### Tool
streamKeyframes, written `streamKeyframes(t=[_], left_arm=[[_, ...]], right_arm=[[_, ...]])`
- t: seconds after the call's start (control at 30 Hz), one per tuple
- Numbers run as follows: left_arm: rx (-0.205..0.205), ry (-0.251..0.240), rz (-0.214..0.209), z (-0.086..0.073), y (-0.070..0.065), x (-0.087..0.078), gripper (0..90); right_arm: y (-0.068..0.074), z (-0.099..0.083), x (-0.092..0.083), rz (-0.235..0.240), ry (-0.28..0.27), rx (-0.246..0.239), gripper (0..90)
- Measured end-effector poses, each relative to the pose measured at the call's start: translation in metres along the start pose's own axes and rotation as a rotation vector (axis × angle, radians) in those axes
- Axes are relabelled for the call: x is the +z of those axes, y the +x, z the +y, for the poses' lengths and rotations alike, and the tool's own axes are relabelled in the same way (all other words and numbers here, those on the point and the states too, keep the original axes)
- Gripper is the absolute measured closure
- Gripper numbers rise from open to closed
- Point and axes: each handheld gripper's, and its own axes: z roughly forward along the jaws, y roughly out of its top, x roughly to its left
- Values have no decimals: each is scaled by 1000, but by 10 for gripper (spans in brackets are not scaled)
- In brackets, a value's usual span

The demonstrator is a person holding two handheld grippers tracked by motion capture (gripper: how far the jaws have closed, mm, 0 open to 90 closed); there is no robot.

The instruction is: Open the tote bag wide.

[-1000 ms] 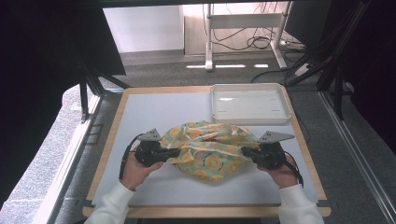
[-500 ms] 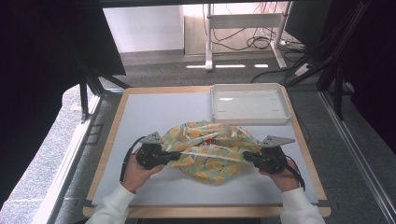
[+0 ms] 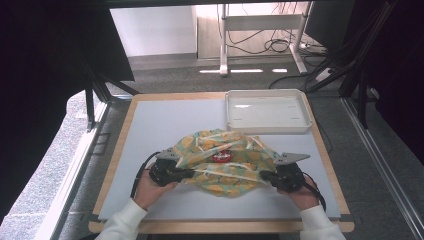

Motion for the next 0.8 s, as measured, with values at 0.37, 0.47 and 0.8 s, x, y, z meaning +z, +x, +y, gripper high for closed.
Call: streamKeyframes(t=[0.37,0.47,0.8], left_arm=[[-12,61,17,-10,6,17,898],[-8,64,29,-11,6,19,891],[34,-8,39,-5,0,6,538]], right_arm=[[1,-5,11,-11,63,-16,882],[1,-6,13,-15,70,-18,876],[2,-2,2,-28,-1,-21,629]])
